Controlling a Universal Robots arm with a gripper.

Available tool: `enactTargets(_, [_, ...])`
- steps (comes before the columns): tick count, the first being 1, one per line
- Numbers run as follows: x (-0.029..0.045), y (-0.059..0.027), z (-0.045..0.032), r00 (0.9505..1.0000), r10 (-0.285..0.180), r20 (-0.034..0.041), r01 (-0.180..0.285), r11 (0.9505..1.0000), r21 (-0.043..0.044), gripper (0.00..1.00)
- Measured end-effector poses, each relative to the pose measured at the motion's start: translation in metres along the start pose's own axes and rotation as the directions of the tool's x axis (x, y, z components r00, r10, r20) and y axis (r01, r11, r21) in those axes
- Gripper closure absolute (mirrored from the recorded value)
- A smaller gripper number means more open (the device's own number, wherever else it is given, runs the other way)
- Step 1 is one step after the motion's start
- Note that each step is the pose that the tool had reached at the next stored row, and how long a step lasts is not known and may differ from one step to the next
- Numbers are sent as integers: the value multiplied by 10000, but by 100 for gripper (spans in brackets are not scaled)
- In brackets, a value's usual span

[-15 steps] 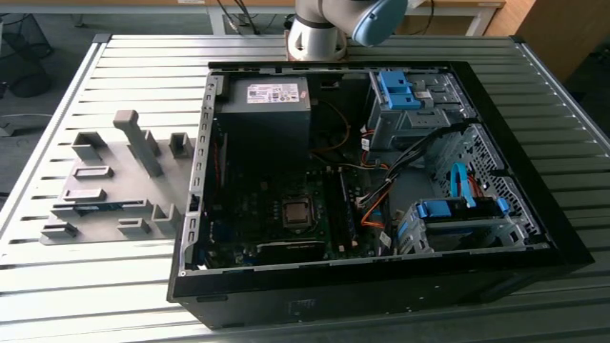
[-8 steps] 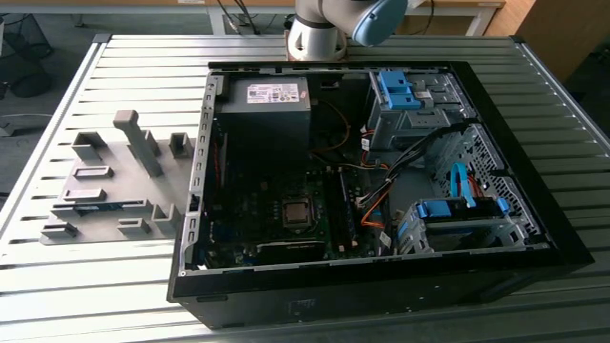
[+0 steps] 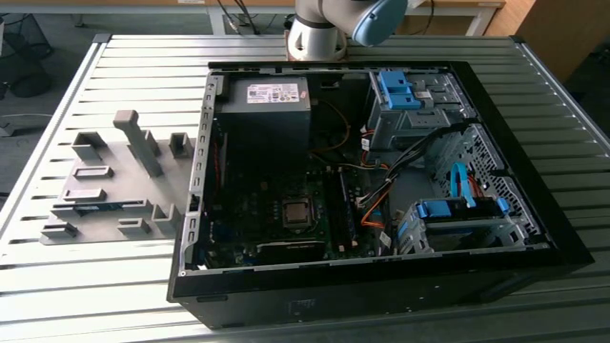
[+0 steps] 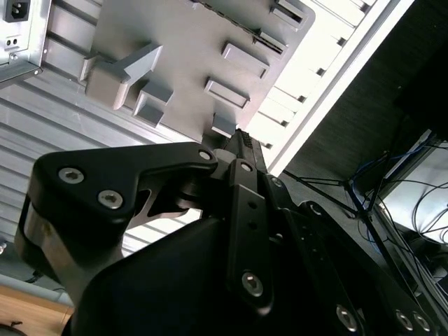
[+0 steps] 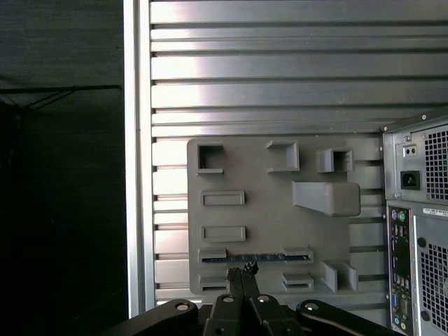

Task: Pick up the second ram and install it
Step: 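Pick up the second ram and move it above second insertion slot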

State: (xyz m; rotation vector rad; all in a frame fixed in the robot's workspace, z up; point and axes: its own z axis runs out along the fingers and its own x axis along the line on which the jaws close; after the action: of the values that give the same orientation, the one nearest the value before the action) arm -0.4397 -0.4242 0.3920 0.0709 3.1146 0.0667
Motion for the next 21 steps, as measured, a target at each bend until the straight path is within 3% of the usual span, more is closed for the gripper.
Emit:
enactTargets(4, [0, 0, 0, 10000, 0, 0, 0, 10000, 1, 89])
enactTargets(5, [0, 0, 0, 10000, 0, 0, 0, 10000, 2, 83])
enactTargets(11, [0, 0, 0, 10000, 0, 0, 0, 10000, 4, 83])
enactTargets(14, [0, 0, 0, 10000, -1, 0, 1, 10000, 5, 89])
enactTargets(19, [0, 0, 0, 10000, 0, 0, 0, 10000, 6, 89])
enactTargets(21, [0, 0, 0, 10000, 0, 0, 0, 10000, 6, 83])
